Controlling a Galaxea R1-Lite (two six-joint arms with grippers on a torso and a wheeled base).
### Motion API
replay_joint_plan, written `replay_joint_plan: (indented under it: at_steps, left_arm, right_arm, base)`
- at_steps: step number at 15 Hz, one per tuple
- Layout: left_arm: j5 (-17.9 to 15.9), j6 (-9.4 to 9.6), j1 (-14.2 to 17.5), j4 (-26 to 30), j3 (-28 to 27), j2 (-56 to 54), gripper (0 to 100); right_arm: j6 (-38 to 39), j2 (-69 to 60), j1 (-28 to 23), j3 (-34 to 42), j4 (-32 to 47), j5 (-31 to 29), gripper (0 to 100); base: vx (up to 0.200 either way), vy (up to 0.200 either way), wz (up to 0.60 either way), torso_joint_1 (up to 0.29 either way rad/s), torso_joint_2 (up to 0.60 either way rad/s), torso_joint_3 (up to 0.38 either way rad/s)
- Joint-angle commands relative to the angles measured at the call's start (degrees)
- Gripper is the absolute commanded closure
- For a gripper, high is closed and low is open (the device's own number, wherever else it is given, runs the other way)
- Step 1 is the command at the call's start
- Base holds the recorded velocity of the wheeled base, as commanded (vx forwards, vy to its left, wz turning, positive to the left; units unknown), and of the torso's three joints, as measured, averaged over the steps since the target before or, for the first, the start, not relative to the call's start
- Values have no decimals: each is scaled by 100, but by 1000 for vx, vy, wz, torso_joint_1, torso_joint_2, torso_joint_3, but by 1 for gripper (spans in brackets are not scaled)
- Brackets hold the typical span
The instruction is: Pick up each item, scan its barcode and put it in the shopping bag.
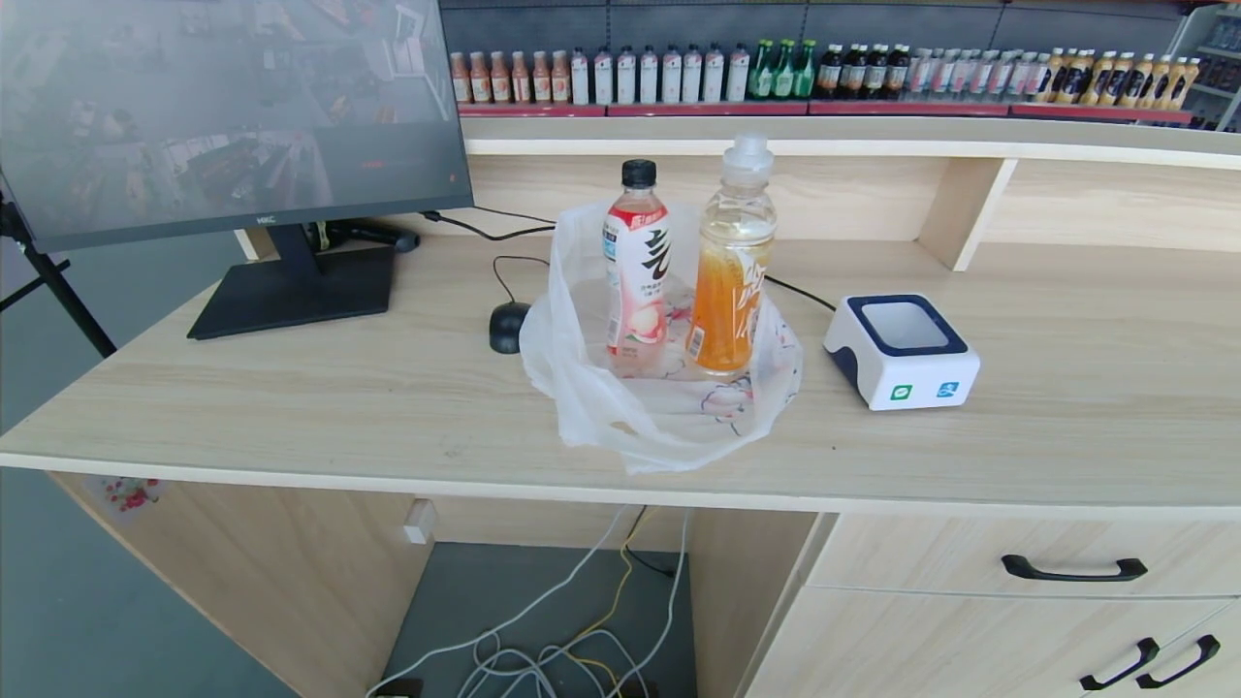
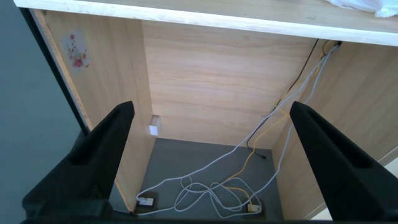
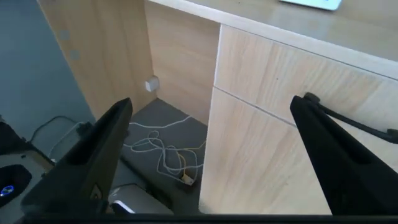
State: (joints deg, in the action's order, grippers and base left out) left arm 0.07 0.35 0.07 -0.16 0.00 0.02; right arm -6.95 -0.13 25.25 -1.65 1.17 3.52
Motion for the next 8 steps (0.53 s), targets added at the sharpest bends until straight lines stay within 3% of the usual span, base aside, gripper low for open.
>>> replay_joint_plan:
  at_steps: [1,4,7,8]
  left_arm:
    - [1,0,1,-2,0,-2,0]
    - [1,0,1,-2,0,-2,0]
    - [1,0,1,-2,0,-2,0]
    - [1,0,1,-2,0,-2,0]
  right_arm:
    - [-17,207,-855,-2,-20,-97,0]
    - [-123,356,-881,-11,15,-431,0]
    - [-114,822,-2032,-11,15,-581,0]
    - [-114,822,-2199,-11,15,-581,0]
  base:
    - [0,0,0,0,0,0]
    - [0,0,0,0,0,0]
    - [0,0,0,0,0,0]
    - [0,0,0,0,0,0]
